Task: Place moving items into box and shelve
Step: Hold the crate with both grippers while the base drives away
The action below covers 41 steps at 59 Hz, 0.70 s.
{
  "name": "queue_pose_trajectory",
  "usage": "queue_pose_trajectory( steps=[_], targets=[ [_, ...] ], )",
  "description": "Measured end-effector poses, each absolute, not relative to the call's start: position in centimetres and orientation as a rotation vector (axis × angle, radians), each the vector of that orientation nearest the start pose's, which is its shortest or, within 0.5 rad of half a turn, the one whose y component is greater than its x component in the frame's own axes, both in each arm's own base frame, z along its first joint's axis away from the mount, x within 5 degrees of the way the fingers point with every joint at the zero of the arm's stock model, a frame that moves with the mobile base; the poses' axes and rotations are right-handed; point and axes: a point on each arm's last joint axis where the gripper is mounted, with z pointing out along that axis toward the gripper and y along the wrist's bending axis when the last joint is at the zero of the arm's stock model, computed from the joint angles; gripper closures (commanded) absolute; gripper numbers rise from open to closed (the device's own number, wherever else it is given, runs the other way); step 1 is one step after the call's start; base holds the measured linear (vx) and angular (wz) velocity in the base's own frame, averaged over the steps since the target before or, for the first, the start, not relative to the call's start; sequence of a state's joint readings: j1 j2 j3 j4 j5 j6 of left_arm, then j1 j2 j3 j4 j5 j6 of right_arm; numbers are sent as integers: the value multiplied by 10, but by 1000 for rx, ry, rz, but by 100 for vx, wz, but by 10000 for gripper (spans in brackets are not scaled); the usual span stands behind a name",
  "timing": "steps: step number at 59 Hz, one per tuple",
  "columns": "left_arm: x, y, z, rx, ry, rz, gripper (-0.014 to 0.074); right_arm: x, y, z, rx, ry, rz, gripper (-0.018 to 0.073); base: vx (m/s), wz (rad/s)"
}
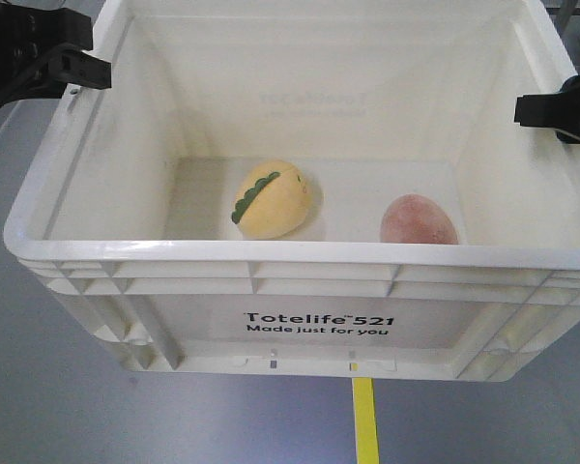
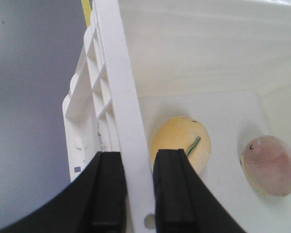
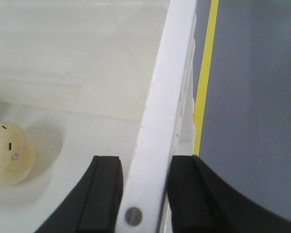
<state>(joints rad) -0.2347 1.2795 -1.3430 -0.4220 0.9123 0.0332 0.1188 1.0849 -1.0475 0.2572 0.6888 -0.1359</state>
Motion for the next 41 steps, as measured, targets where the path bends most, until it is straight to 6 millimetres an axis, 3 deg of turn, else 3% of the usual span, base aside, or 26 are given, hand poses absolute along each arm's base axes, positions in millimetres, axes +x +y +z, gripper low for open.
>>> queue_pose_trajectory(
  steps=[41],
  targets=[
    [251, -90, 407, 175, 2312, -619, 603, 221, 41, 373, -152, 2194, 281, 565, 37, -12]
  ],
)
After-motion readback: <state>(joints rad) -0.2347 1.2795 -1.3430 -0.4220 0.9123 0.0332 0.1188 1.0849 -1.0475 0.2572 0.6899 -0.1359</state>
